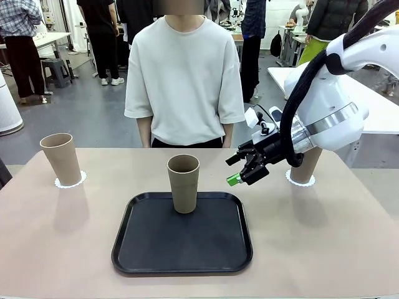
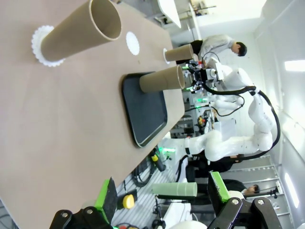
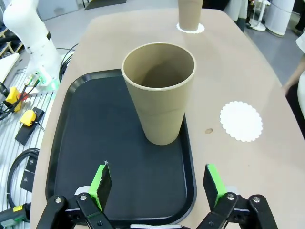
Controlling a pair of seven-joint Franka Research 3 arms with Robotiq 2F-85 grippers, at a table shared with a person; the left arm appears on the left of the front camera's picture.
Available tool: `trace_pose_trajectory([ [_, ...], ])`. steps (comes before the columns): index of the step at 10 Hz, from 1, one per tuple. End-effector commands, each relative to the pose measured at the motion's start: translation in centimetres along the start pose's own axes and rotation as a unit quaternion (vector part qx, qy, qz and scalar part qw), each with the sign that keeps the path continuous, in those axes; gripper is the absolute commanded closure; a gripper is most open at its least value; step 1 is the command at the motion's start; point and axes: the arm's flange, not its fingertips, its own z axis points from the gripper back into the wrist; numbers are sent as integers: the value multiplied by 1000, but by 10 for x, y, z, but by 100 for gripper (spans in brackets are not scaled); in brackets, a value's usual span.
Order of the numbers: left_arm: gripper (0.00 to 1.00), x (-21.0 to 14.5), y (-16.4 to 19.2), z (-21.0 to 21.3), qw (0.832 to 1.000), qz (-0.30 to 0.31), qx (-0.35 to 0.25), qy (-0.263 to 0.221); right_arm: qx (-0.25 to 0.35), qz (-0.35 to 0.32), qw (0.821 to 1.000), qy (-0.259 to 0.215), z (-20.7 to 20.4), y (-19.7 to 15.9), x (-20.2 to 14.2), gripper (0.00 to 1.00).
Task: Place coasters on the table and set cups on them.
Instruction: Take one Reusable plastic cup from the Flat Tray and place it on a coaster set by the human.
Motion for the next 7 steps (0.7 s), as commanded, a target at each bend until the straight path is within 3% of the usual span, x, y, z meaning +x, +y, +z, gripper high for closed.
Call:
trace_pose_trajectory([
  [1,0,-1,-1,1,1000,1,0,-5,0,0,1000,0,0,0,0,0],
  [2,0,-1,-1,1,1000,1,0,-5,-38,22,999,-26,-17,-3,-3,0],
  [5,0,-1,-1,1,1000,1,0,-5,-28,35,995,-94,-37,-15,-20,0],
  [7,0,-1,-1,1,1000,1,0,-5,35,58,992,-111,-51,-15,-29,0],
])
